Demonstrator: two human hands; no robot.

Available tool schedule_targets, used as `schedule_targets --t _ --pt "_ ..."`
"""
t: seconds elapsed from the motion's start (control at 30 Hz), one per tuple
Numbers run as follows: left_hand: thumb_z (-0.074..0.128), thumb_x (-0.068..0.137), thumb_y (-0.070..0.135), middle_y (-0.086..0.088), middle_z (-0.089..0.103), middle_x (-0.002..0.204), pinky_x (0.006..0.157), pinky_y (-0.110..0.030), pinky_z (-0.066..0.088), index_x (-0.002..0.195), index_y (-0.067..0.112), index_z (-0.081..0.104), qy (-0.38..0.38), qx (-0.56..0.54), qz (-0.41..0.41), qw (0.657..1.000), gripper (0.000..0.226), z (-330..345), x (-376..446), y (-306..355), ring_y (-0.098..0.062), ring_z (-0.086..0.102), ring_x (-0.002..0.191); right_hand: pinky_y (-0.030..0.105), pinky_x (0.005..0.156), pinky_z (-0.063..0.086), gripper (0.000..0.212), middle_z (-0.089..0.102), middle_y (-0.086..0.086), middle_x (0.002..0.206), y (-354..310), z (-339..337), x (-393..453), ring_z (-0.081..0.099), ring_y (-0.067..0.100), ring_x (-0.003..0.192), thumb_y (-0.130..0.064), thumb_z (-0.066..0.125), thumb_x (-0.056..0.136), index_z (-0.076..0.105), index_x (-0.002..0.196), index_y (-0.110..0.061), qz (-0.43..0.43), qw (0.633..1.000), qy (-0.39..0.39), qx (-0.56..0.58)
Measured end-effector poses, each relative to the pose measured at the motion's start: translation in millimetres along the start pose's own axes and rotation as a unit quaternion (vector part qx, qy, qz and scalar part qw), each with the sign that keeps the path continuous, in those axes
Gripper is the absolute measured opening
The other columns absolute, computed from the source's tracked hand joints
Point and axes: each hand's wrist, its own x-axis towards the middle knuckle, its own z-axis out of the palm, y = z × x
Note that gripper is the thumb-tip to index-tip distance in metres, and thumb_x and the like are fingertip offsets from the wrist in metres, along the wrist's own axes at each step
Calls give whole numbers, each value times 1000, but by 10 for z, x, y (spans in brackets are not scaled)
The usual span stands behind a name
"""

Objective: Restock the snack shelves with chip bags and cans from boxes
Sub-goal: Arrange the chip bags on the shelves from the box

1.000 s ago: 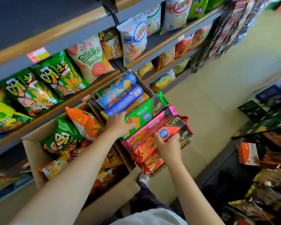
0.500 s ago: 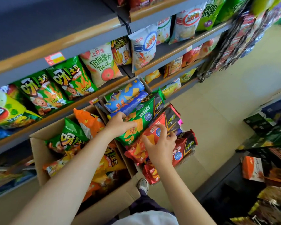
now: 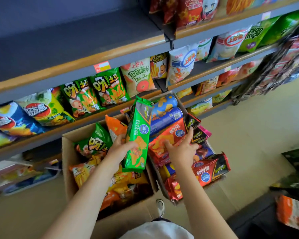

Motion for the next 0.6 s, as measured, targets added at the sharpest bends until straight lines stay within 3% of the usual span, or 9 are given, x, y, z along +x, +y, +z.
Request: schedule_targets --t 0.07,0.17,0.27,0.37,0.47,0.53,0.6 --pt "75 57 28 -9 73 106 89 -46 55 97 35 59 1 -15 -3 1000 44 -24 -12 -18 -30 71 91 48 84 44 92 41 17 138 33 -51 -12 48 43 122 -52 73 84 18 150 -19 34 999 14 38" --pt "73 55 27 -13 73 107 85 -44 55 106 28 61 -4 -31 4 999 52 -31 -32 -52 -29 71 86 36 69 41 44 60 7 93 138 -16 28 58 26 86 -51 57 96 52 107 -9 36 997 -41 51" --pt "79 66 20 -10 75 102 86 -46 57 121 30 58 -25 -37 8 999 59 -33 -63 -59 -32 73 91 34 61 36 41 50 5 67 216 33 84 44 19 60 -37 51 102 50 71 -10 -8 993 -62 105" --pt "72 86 12 -7 77 101 82 -43 58 124 38 54 -41 -71 12 997 49 -83 -74 -56 -31 74 92 33 58 33 38 43 8 67 207 -58 83 40 21 62 -30 55 100 46 72 -7 -26 985 -65 159" --pt "73 86 17 -6 75 105 74 -38 55 130 36 49 -32 -108 20 993 53 -190 -138 -9 -28 73 90 40 61 51 35 53 6 71 106 -323 -31 54 20 66 -25 58 98 54 78 3 -74 965 -94 232" --pt "79 74 26 -6 75 106 71 -37 56 136 32 47 -25 -115 36 992 70 -287 -208 53 -27 74 89 28 63 57 25 67 1 78 -33 -558 -135 67 13 74 -20 57 100 63 83 -3 -112 928 -166 315" --pt "81 67 33 -8 75 111 79 -42 57 141 32 45 -18 -127 53 990 82 -385 -290 127 -29 74 95 26 67 56 21 72 1 86 -223 -773 -239 70 12 80 -19 57 99 65 86 -4 -159 871 -267 380"
